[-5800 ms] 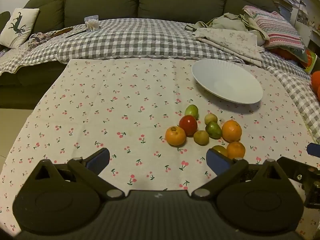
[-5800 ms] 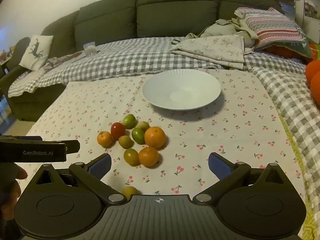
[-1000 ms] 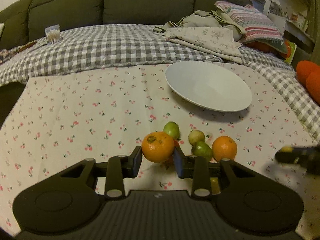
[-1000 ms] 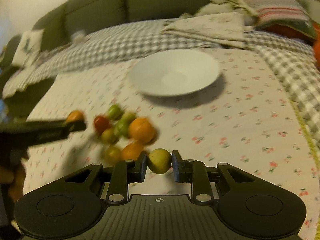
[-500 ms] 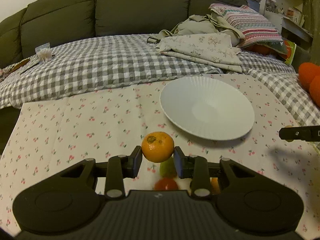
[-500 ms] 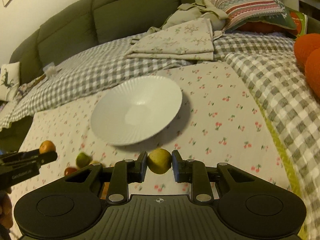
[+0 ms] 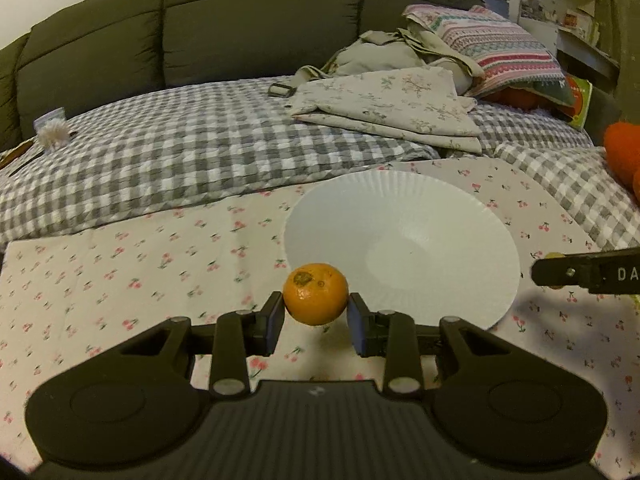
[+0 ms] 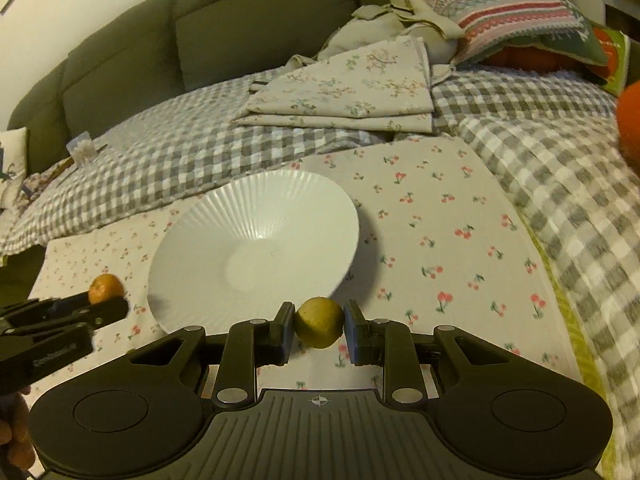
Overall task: Organize fruits
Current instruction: 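Lift and carry orange in left tool while right tool carries yellow fruit to bowl, then open left tool over white bowl while right tool releases yellow fruit there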
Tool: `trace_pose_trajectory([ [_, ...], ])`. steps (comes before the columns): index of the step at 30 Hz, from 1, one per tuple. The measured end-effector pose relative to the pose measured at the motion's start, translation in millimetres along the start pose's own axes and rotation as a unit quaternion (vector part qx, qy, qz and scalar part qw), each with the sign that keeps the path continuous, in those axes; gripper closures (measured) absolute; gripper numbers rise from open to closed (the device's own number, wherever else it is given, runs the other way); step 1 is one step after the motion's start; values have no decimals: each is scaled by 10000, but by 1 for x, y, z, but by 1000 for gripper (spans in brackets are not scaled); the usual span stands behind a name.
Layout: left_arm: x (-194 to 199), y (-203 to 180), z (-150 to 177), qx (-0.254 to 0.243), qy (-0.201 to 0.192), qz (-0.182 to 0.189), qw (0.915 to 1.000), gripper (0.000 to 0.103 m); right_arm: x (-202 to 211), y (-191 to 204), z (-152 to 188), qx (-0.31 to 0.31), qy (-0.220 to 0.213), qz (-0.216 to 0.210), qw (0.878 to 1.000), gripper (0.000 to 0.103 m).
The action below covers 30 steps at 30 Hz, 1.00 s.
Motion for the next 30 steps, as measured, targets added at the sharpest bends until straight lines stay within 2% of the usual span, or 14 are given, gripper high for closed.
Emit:
trace_pose_trajectory([
  [5,-19,-13,0,-213,30,45,9998,70,-12,9,-7,194,-11,-35,9998,78],
  [7,-23,-17,0,-363,-40,-186,9992,70,-19,12,-7,288,27,-32,9996,78],
  [9,-26,-17,-1,-423,-101,-263,9987,70,-26,15,-7,363,76,-2,9993,78],
  [13,-25,-12,-5,-320,-199,-184,9991,70,-32,19,-7,538,-6,129,9985,77],
  [16,-21,-21,-6,-490,-379,-103,9980,70,-33,24,-8,634,-95,153,9978,77],
  [21,-31,-36,-2,-781,-222,55,9967,69,-39,32,-7,813,-74,183,9965,77],
  [22,-32,-36,-1,-809,-204,58,9965,67,-40,32,-6,832,-73,211,9963,76],
  [26,-26,-29,-1,-680,-333,67,9971,37,-37,30,-5,824,-90,212,9963,76],
  [30,-18,-17,-4,-481,-402,152,9979,36,-29,22,-9,651,-154,247,9975,75],
])
Point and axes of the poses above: each gripper's, at about its wrist camera, not at the fingertips, and x roughly against the way its jaws point, y to its left, z to its underside, the point moved 3 cm from there along -x, roughly the way its jaws point, and after that the axes turned 8 degrees about y, right-handed, at the moved point
